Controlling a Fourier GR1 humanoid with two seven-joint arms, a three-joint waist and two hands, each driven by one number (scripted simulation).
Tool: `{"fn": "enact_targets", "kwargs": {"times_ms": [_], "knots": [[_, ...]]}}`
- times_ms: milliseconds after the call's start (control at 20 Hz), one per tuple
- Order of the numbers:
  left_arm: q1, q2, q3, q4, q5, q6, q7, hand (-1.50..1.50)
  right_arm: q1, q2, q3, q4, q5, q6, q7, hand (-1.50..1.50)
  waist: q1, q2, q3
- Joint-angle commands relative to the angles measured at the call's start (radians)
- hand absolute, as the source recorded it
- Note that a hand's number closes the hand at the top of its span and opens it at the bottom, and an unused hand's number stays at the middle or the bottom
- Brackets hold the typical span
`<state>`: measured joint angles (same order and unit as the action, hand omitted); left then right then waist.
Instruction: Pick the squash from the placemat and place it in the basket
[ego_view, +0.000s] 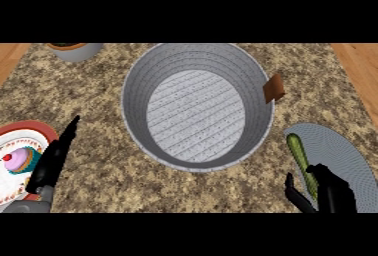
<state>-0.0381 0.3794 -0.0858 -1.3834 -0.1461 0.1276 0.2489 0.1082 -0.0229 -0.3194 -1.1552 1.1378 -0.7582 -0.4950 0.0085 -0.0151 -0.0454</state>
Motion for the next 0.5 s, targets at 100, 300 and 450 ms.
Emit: {"fn": "enact_targets", "kwargs": {"times_ms": [100, 300, 450], "knots": [[0.013, -0.022, -0.017, 0.003, -0.011, 0.01, 0.016, 0.0, 0.034, 0.022, 0.098, -0.195, 0.079, 0.205, 0.282, 1.5, -0.023, 0.008, 0.034], [0.046, -0.006, -0.004, -0.013, -0.006, 0.004, 0.005, 0.0, 0.054, 0.023, 0.176, -0.503, 0.127, 0.324, 0.419, 1.5, -0.029, -0.002, 0.035], [0.051, 0.005, 0.013, 0.011, -0.001, 0.0, -0.015, 0.0, 0.036, 0.023, 0.198, -0.711, 0.183, 0.476, 0.515, 1.5, -0.038, -0.002, 0.033]]}}
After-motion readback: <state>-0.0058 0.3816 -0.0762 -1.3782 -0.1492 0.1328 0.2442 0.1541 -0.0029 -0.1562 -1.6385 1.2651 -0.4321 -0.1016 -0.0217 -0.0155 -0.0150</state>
